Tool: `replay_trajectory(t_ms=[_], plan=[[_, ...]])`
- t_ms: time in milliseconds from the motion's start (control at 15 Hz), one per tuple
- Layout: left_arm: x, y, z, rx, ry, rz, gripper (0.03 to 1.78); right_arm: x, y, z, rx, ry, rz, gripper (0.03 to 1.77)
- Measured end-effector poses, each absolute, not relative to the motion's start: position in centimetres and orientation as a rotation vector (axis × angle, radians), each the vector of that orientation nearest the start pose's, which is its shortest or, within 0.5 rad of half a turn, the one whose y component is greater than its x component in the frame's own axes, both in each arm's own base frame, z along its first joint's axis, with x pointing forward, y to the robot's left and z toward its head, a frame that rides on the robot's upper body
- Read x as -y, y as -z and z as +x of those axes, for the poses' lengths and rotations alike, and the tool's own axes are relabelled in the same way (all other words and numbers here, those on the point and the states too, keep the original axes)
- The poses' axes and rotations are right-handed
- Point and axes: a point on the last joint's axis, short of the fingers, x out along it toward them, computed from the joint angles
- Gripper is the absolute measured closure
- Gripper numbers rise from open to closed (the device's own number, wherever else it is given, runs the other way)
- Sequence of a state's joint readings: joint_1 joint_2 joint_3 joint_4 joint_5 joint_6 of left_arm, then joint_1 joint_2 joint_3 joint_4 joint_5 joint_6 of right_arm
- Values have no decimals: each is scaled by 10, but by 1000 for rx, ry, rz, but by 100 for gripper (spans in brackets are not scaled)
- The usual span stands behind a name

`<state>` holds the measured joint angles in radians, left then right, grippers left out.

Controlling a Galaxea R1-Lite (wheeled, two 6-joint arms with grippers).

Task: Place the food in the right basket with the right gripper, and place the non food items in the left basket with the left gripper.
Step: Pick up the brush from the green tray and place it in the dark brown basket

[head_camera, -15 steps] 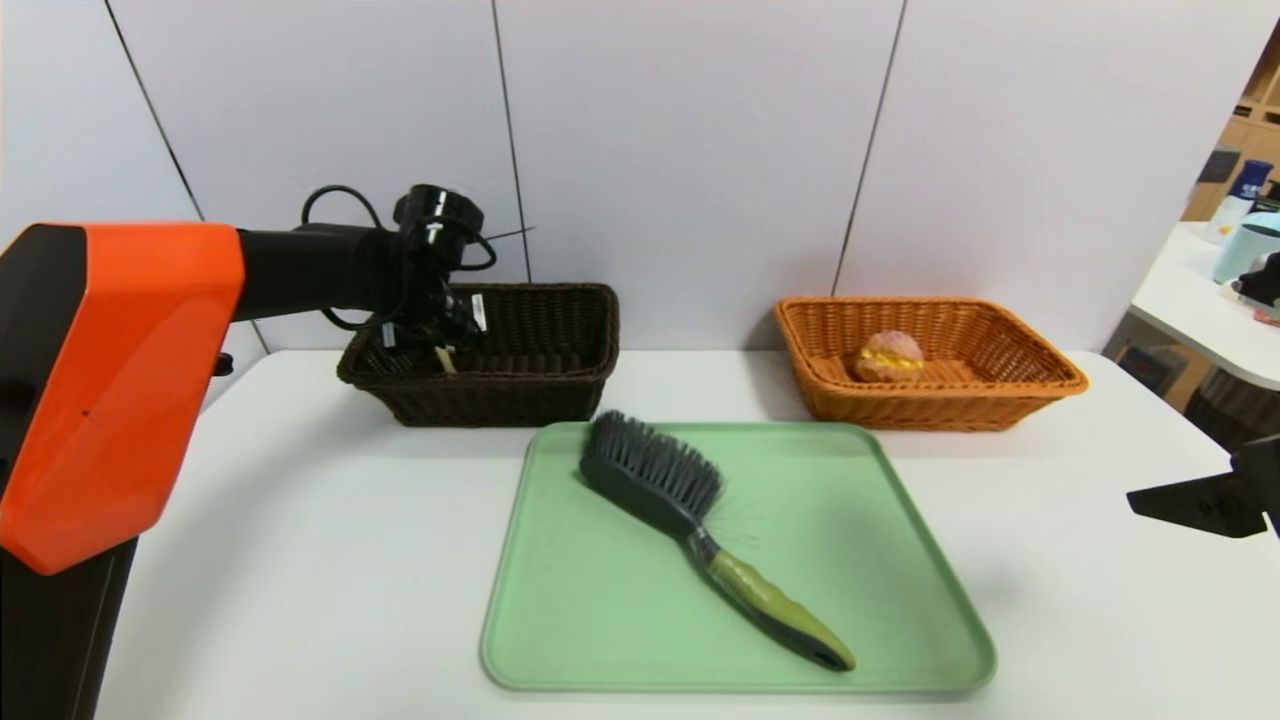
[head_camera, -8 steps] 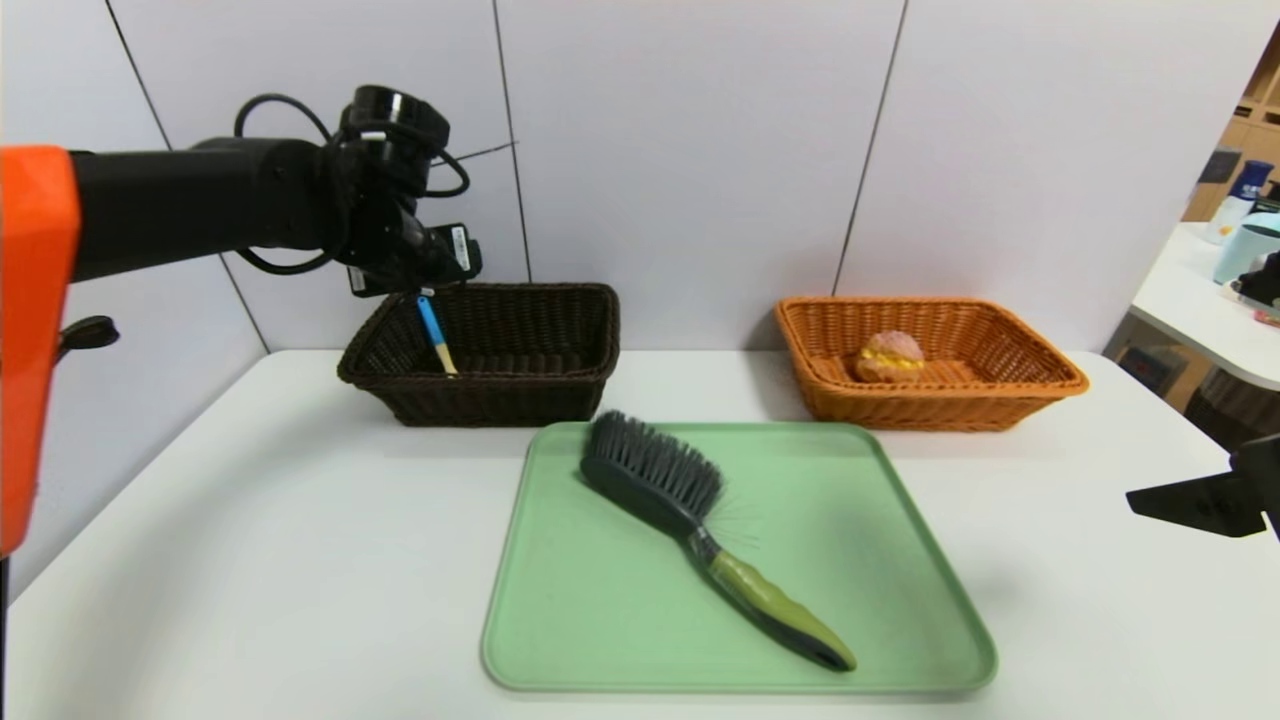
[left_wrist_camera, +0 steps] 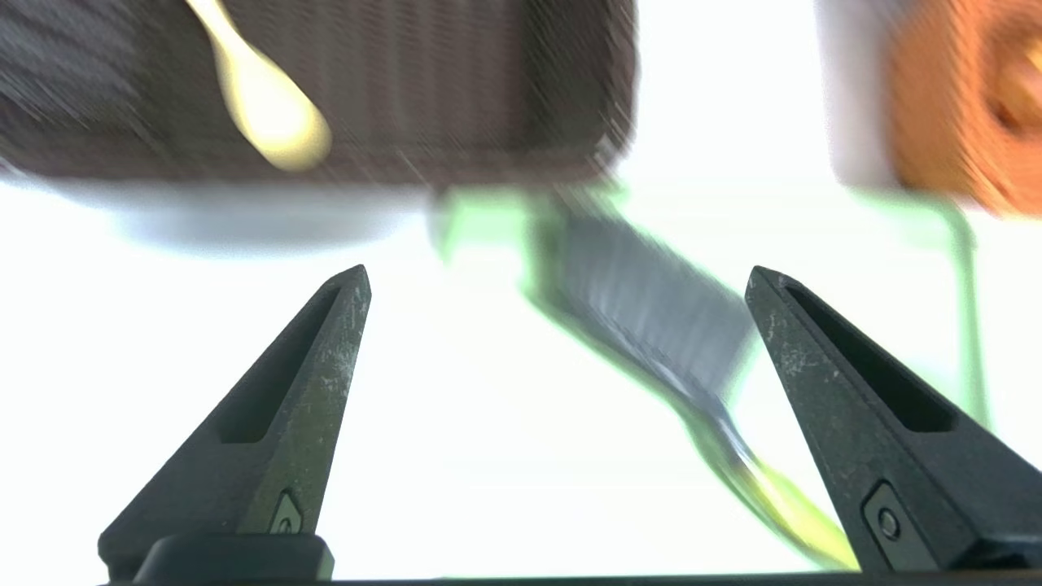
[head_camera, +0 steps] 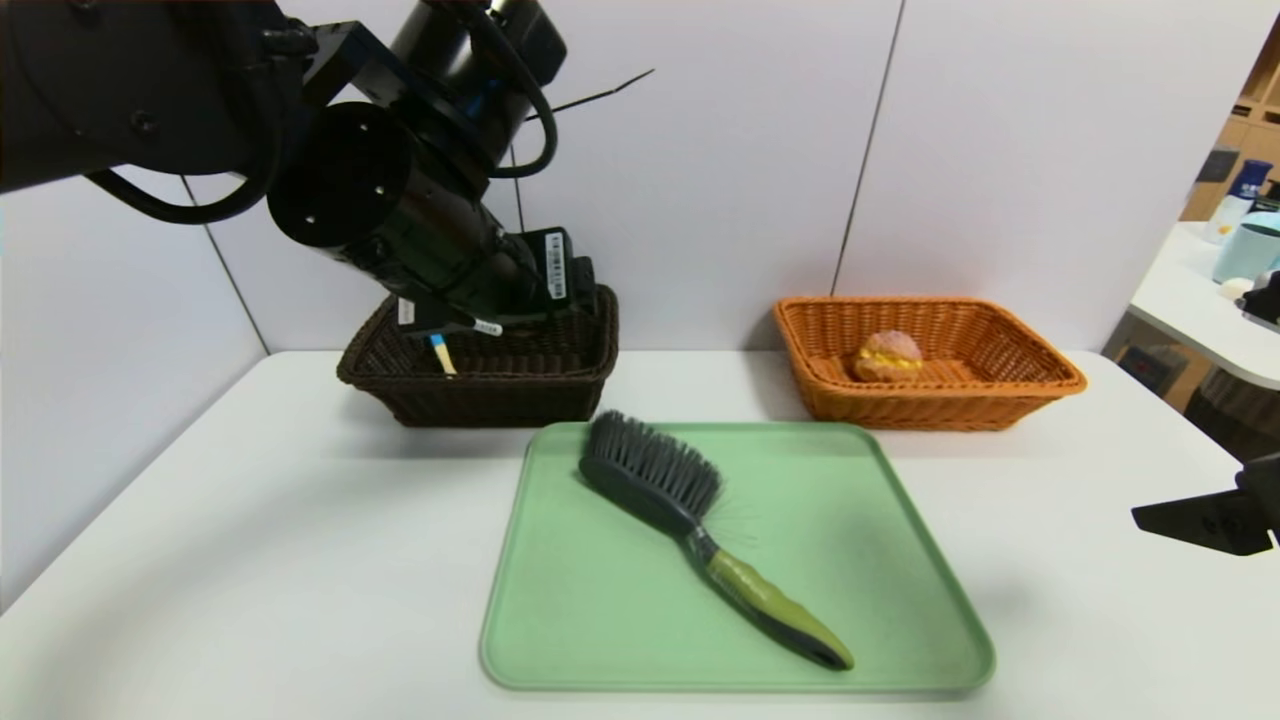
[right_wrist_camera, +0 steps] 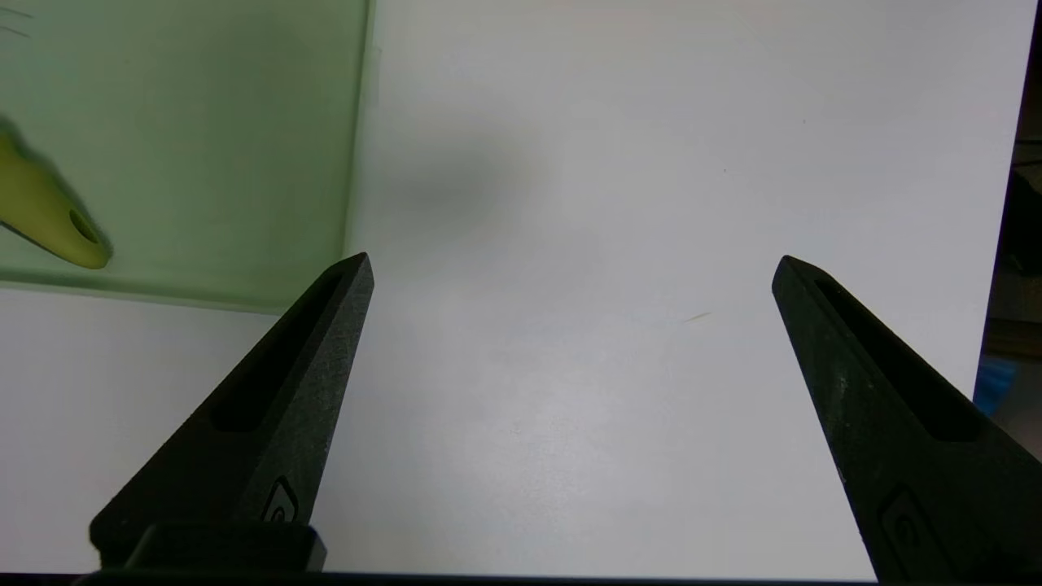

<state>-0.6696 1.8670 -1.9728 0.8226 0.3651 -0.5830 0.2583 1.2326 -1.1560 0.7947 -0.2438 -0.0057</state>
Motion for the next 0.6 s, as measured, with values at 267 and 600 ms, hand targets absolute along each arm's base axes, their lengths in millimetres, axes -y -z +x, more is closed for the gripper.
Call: replay_trajectory(t_ms=[267, 600], plan=[[229, -312, 229, -753, 152, -286, 14, -31, -264, 138, -850, -18, -222, 11], [258, -297, 215, -815, 143, -383, 13, -29, -260, 130, -851, -20, -218, 11]])
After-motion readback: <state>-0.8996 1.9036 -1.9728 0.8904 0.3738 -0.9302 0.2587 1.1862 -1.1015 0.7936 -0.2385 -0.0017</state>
